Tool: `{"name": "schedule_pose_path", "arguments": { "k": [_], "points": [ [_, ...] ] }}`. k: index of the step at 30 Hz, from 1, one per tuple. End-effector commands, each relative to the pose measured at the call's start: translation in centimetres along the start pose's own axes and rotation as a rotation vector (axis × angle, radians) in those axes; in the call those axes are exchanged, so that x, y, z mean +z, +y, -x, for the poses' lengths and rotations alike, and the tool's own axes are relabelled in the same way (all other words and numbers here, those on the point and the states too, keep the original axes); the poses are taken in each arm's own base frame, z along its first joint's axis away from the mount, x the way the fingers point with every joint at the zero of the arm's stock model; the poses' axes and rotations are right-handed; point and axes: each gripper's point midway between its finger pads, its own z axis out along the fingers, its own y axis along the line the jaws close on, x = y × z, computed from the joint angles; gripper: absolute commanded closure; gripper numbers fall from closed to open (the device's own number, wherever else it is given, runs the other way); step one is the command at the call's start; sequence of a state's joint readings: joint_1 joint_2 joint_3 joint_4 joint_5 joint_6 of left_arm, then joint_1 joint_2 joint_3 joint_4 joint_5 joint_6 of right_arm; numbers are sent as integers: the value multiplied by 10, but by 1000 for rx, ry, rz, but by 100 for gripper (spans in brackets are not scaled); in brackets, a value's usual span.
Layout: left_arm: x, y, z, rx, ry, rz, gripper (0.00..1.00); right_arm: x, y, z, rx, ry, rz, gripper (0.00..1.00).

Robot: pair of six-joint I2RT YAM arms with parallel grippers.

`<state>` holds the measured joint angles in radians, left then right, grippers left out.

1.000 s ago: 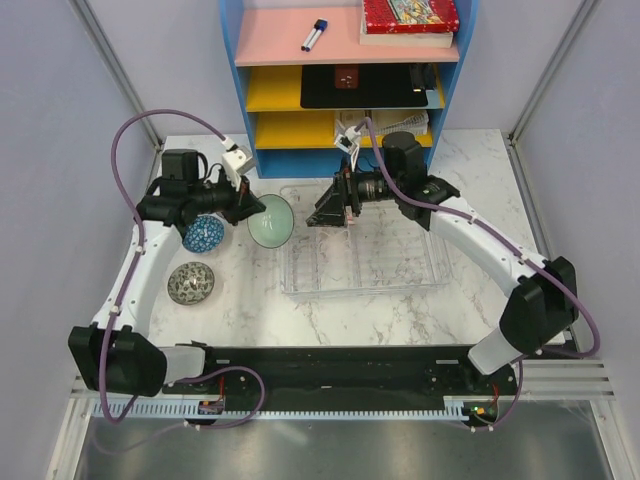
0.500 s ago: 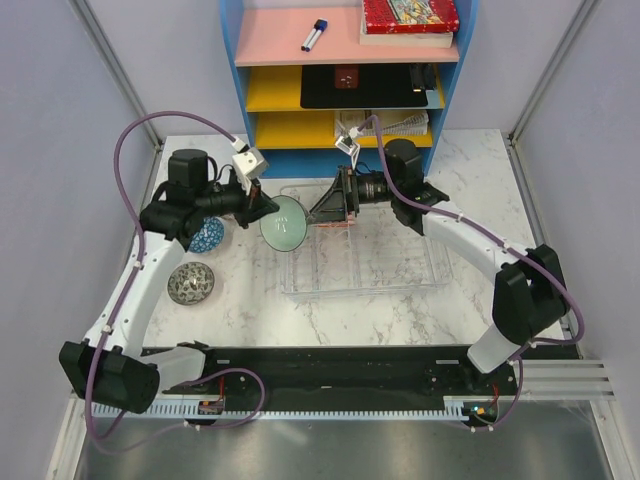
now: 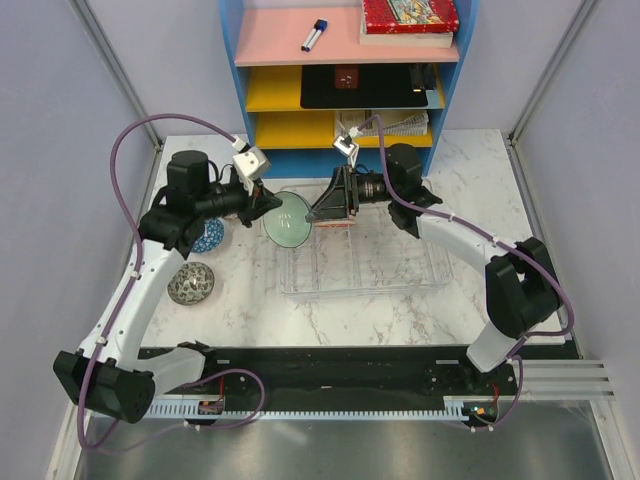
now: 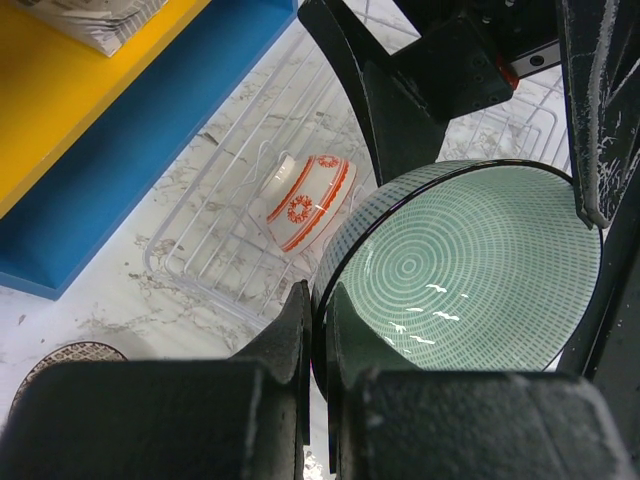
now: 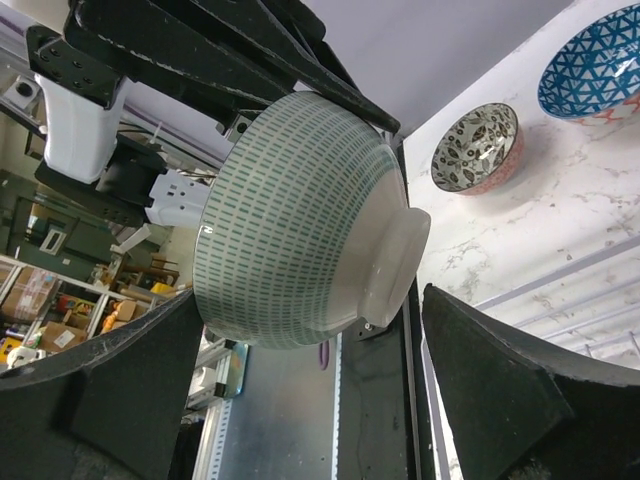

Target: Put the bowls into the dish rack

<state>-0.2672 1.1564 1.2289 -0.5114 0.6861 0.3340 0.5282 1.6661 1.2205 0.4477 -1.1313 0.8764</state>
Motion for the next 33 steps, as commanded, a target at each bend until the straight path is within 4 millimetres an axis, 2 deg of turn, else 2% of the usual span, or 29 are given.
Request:
{"name": "schedule_pose_path", "arguments": {
  "k": [1, 13, 33],
  "points": [
    [-5, -1, 30, 34, -106, 22, 98, 0, 12, 2, -24, 0, 67, 4],
    [3, 11, 20, 16, -75, 74, 98, -2, 21, 0, -31, -11, 80, 6],
    [6, 5, 21, 0, -84, 39, 98, 9, 21, 4, -11, -10, 136, 12]
  ]
}}
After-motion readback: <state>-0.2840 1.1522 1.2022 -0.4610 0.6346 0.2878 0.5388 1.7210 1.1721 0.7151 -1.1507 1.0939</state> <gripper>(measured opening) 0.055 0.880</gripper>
